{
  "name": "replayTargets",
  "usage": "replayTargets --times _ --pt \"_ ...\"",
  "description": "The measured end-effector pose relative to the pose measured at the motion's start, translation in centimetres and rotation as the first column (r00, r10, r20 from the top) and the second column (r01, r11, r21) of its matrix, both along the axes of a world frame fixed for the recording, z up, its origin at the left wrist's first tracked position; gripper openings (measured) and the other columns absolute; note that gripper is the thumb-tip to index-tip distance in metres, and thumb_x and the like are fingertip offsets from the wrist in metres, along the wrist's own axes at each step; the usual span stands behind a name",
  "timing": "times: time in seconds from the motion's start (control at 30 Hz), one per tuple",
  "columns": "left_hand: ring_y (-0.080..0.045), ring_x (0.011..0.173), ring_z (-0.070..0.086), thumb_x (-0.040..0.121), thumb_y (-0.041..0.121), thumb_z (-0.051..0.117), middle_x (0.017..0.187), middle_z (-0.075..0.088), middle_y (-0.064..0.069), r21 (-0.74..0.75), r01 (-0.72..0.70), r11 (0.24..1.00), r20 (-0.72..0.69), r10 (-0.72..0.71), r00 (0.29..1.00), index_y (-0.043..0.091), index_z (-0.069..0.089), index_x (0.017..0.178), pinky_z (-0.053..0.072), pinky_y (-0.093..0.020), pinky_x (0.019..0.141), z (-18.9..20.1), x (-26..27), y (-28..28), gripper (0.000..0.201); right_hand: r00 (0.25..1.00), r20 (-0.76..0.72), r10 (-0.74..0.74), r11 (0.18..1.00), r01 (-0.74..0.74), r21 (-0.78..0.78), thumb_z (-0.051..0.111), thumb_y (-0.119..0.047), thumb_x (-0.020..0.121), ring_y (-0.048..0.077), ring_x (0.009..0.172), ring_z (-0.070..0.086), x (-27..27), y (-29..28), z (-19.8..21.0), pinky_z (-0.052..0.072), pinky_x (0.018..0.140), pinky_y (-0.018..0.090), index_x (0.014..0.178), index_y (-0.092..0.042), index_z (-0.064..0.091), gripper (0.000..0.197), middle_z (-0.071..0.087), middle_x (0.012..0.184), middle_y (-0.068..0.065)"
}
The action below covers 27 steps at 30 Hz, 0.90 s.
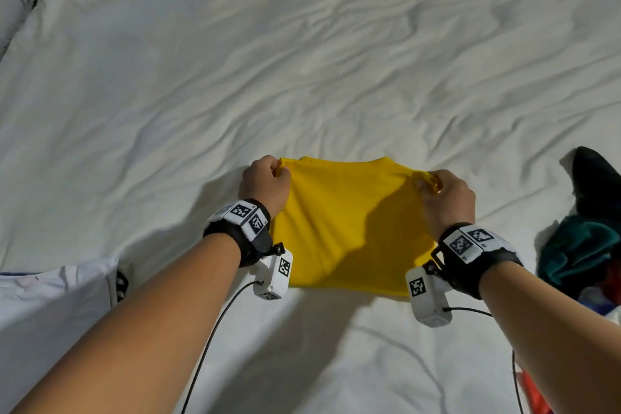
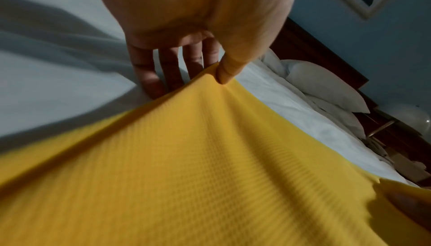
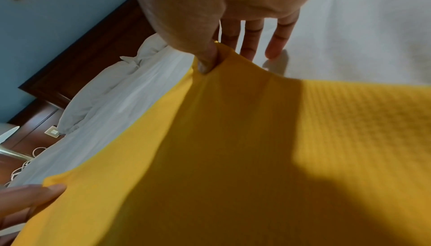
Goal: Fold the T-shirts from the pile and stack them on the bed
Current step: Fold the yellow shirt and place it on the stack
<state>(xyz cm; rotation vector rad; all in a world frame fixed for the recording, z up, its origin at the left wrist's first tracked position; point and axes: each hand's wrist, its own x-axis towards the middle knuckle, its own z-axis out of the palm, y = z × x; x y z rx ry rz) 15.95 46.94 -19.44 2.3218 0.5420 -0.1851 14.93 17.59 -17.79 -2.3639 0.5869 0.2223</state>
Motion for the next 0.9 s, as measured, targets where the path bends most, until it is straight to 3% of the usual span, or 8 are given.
replayTargets --times 0.17,0.23,0.3,0.4,0.53,0.6,0.77,0.9 --pt "-0.026 0.079 0.058 0.101 0.026 0.054 0.093 0.066 -0.007 0.028 -0.017 0.999 0.003 0.017 1.000 0.013 0.063 0.099 0.042 -0.032 0.069 -0.5 1.5 -0.1 0.016 1.000 0.011 -0.016 1.000 0.016 0.007 0.059 -0.033 0.101 0.038 0.103 0.060 2.1 0.3 -0.9 0.050 0.091 0.048 0.115 -0.019 0.065 0.021 0.067 0.109 0.010" --pt "-0.032 0.104 0.060 0.104 0.028 0.050 0.116 0.064 -0.011 0.097 -0.016 0.995 -0.041 0.020 0.999 0.013 0.062 0.119 0.046 -0.040 0.084 0.4 1.5 -0.5 0.025 0.998 0.043 -0.037 0.999 0.037 0.006 0.056 -0.034 0.101 0.037 0.111 0.058 2.3 0.6 -1.0 0.048 0.095 0.052 0.121 -0.022 0.062 0.024 0.065 0.117 0.008" --pt "-0.036 0.130 0.046 0.106 0.032 0.045 0.141 0.048 -0.012 0.321 0.083 0.943 -0.090 -0.057 0.994 0.017 0.049 0.140 0.038 -0.053 0.104 1.6 0.5 -1.6 0.038 0.994 0.107 -0.003 0.996 0.013 -0.093 0.051 -0.035 0.103 0.035 0.127 0.046 1.4 1.3 -1.0 0.039 0.104 0.053 0.136 -0.020 0.052 0.037 0.055 0.136 0.009" --pt "-0.040 0.151 0.019 0.104 0.034 0.043 0.165 0.018 -0.017 0.503 0.367 0.783 -0.103 -0.367 0.924 0.017 0.024 0.159 0.020 -0.061 0.119 2.8 -3.2 -5.6 0.061 0.947 0.191 0.259 0.949 -0.213 -0.232 0.040 -0.040 0.103 0.036 0.145 0.030 -2.0 3.7 -0.9 0.026 0.117 0.053 0.150 -0.011 0.040 0.056 0.037 0.157 0.014" --pt "-0.034 0.156 -0.012 0.106 0.038 0.031 0.170 -0.017 -0.009 0.436 0.667 0.605 -0.282 -0.612 0.739 0.024 0.001 0.164 0.002 -0.063 0.123 -0.5 -6.7 -8.7 0.066 0.762 -0.107 0.638 0.702 -0.633 -0.325 0.015 -0.048 0.102 0.029 0.156 -0.008 -5.9 6.7 -3.8 0.003 0.125 0.054 0.162 -0.024 0.014 0.065 -0.001 0.170 0.005" --pt "-0.030 0.157 -0.009 0.105 0.047 0.028 0.170 -0.015 -0.005 0.449 0.640 0.624 -0.231 -0.611 0.757 0.031 0.001 0.163 0.002 -0.061 0.123 -2.2 -6.5 -7.7 0.066 0.739 -0.146 0.658 0.664 -0.661 -0.350 0.012 -0.052 0.104 0.026 0.155 -0.018 -5.9 6.1 -4.9 -0.002 0.125 0.053 0.162 -0.032 0.001 0.063 -0.013 0.169 0.000" --pt "-0.026 0.157 -0.014 0.103 0.062 0.018 0.170 -0.017 -0.001 0.479 0.506 0.717 -0.176 -0.486 0.856 0.041 -0.007 0.161 -0.004 -0.060 0.124 -3.6 -5.8 -5.1 0.067 0.761 -0.156 0.630 0.659 -0.630 -0.410 0.010 -0.064 0.103 0.024 0.155 -0.018 -5.2 3.3 -5.1 -0.006 0.125 0.050 0.159 -0.040 -0.010 0.064 -0.017 0.168 -0.002" --pt "-0.031 0.156 -0.015 0.104 0.058 0.011 0.170 -0.018 -0.005 0.479 0.331 0.813 -0.199 -0.267 0.943 0.034 -0.009 0.162 -0.001 -0.067 0.120 -3.2 -6.1 -3.8 0.066 0.863 -0.260 0.434 0.779 -0.504 -0.373 -0.004 -0.066 0.099 0.022 0.151 -0.029 -4.9 2.8 -4.5 -0.011 0.123 0.054 0.159 -0.029 -0.019 0.072 -0.029 0.165 0.000"
